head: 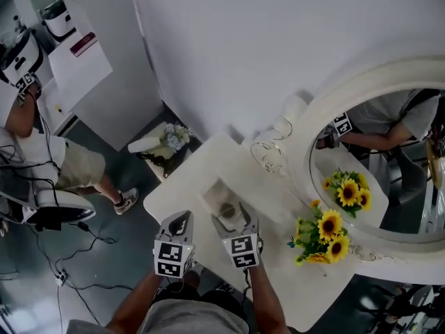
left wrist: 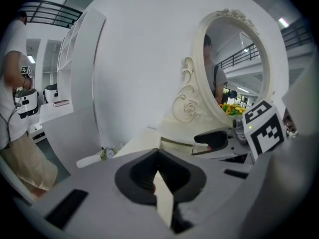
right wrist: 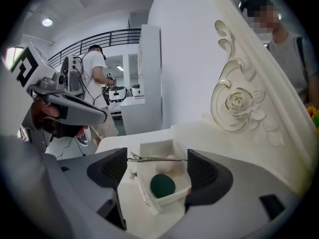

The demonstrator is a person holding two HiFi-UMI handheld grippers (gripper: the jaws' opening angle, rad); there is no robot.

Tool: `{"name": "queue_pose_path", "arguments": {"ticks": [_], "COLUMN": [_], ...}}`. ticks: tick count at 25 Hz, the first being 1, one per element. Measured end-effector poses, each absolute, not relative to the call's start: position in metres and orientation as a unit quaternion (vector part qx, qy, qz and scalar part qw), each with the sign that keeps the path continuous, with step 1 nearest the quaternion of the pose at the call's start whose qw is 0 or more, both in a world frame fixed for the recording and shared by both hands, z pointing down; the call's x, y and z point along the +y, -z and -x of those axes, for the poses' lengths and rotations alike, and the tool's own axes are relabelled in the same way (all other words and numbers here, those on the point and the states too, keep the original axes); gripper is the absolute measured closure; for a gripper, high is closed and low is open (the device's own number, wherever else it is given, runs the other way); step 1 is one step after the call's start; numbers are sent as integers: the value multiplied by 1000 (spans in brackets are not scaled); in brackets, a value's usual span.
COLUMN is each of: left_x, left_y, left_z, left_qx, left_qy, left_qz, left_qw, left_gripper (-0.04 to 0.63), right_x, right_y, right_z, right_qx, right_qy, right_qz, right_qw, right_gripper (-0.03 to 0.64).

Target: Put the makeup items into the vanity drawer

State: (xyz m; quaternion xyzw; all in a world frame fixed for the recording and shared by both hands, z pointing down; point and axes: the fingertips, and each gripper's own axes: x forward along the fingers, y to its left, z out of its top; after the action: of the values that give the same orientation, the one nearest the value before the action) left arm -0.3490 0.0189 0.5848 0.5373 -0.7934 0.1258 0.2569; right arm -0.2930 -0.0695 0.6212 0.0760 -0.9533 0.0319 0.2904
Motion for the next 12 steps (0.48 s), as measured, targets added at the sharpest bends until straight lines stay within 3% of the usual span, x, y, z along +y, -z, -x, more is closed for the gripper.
{"name": "queue_pose_path", "arguments": {"ticks": [12], "left_x": [18], "left_y": [-613], "left_z": [377], "left_qx": [-778], "left_qy": [-139], "left_qz": [-543], "left_qw": [284], "left_gripper": [595], "right_x": [-72], "right_y": [-654], "right_z": [317], "right_qx": [-942], "right_qy": [-85], "right_qz": [-92], "right_qw": [310], "right_gripper": [225]}}
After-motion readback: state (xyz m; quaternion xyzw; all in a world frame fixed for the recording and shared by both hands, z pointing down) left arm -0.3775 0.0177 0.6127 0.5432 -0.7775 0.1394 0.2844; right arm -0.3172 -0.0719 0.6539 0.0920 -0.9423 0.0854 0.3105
